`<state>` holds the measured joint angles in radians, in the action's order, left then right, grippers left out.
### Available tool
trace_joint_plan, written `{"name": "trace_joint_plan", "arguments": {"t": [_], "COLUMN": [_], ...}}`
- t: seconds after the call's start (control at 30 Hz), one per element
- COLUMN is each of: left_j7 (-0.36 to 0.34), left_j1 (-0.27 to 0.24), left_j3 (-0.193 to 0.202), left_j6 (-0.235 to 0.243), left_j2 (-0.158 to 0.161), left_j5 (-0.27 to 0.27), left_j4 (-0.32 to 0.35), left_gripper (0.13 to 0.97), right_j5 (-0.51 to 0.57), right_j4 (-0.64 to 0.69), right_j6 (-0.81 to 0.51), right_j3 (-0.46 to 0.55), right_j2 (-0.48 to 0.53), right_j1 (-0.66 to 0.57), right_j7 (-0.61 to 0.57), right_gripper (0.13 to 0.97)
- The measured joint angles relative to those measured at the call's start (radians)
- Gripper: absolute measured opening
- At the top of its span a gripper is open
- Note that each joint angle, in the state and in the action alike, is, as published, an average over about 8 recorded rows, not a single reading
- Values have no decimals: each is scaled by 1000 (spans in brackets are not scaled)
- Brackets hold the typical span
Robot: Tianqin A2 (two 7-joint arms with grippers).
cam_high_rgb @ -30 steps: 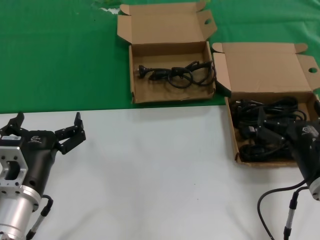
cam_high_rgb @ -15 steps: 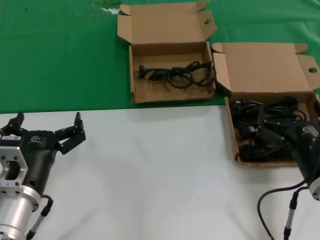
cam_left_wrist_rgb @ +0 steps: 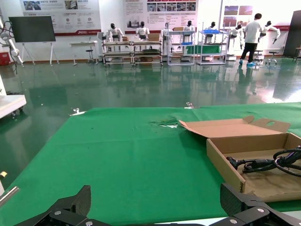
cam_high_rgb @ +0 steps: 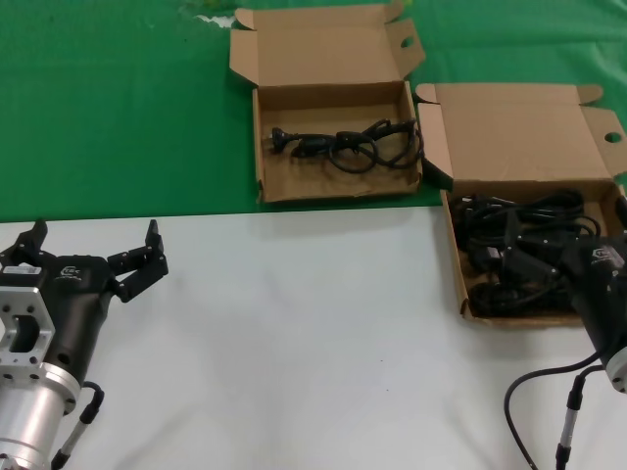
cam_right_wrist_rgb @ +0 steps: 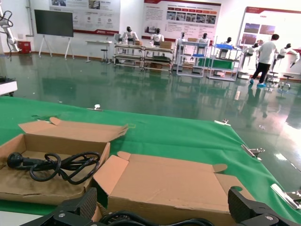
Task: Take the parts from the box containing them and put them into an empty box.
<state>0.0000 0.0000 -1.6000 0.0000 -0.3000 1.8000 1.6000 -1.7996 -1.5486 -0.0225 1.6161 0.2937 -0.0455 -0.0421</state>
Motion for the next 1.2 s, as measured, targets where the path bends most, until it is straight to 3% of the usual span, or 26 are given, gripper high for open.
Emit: {"name": "trace_joint_plan", "arguments": {"t": [1.2], "left_j7": [0], "left_j1": [0], "left_j3": [0], "left_j6": [0], "left_j2": [0], "left_j5": [0], "left_j4": [0], "left_gripper": [966], "right_j5": [0], "right_j4": [0], "right_j6": [0], "right_j3": [0], "right_j2": [0], "right_j1": [0], "right_j7": [0], "right_gripper": [966]}}
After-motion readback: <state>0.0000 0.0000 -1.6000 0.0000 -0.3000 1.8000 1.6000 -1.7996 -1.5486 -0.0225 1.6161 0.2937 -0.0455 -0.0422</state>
